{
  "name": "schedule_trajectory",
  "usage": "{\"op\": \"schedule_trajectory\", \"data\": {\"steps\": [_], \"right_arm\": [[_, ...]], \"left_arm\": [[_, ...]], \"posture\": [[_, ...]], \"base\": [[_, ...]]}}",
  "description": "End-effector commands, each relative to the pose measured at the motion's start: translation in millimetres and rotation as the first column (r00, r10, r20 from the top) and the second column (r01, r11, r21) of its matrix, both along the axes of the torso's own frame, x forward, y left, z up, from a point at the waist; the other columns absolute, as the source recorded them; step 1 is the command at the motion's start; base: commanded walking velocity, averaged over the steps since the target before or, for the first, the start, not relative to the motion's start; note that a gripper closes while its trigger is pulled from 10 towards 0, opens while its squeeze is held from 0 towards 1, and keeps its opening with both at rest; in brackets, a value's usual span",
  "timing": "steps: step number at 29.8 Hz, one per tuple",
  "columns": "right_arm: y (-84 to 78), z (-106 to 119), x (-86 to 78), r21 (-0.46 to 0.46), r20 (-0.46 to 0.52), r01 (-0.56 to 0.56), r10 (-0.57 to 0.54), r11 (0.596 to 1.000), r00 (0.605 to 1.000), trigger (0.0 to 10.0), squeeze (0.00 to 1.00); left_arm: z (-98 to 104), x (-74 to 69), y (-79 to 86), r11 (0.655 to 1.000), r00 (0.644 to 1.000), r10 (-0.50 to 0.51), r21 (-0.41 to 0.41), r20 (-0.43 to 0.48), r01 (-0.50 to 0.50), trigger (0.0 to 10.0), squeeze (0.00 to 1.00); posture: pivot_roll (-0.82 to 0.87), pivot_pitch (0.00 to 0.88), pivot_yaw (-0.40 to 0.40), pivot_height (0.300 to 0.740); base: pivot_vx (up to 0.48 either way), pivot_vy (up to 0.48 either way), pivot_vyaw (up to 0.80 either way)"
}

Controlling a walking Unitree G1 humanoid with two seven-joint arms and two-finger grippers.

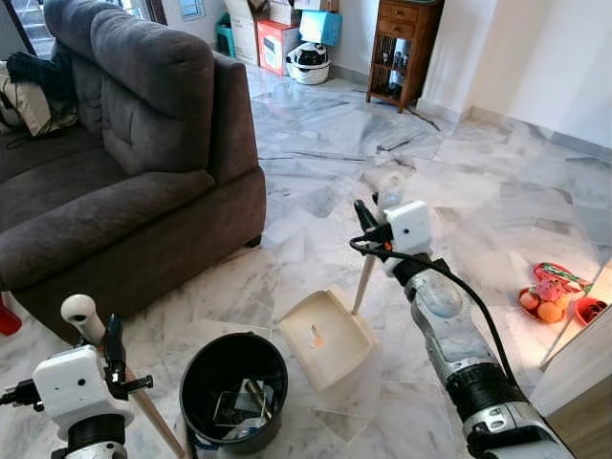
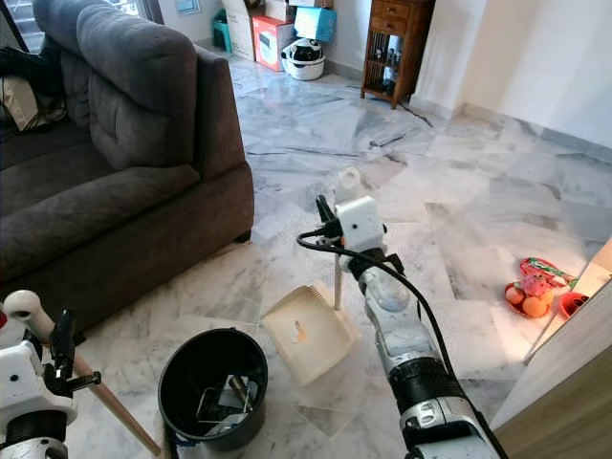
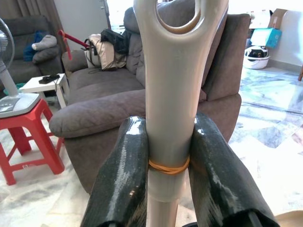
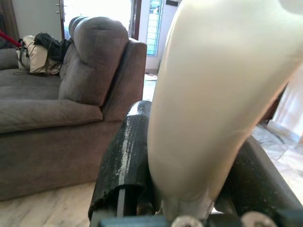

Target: Sweep floor

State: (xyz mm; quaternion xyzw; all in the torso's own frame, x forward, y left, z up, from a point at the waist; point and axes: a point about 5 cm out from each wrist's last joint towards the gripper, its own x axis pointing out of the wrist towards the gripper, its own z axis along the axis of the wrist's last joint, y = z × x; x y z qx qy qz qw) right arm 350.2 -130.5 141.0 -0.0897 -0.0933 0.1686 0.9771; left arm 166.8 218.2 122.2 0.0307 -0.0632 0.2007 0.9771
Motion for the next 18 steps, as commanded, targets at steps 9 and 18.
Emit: {"op": "schedule_trajectory", "data": {"steps": [9, 18], "right_arm": [[-14.8, 3, -11.9, 0.028, 0.027, -0.013, 0.012, 1.0, 1.0, 10.0, 0.0], [-18.6, -3, -23.4, 0.057, -0.002, -0.014, 0.014, 0.998, 1.0, 10.0, 0.0]], "left_arm": [[9, -6.6, -1.6, 0.999, 0.999, 0.006, 0.044, 0.032, -0.007, 10.0, 0.0], [8, -10.3, -5.7, 0.999, 1.0, 0.0, 0.05, 0.022, -0.001, 10.0, 0.0]], "posture": [[0.01, 0.04, 0.052, 0.74], [0.01, 0.042, 0.05, 0.74]], "base": [[0.0, 0.0, 0.0], [0.0, 0.0, 0.0]]}}
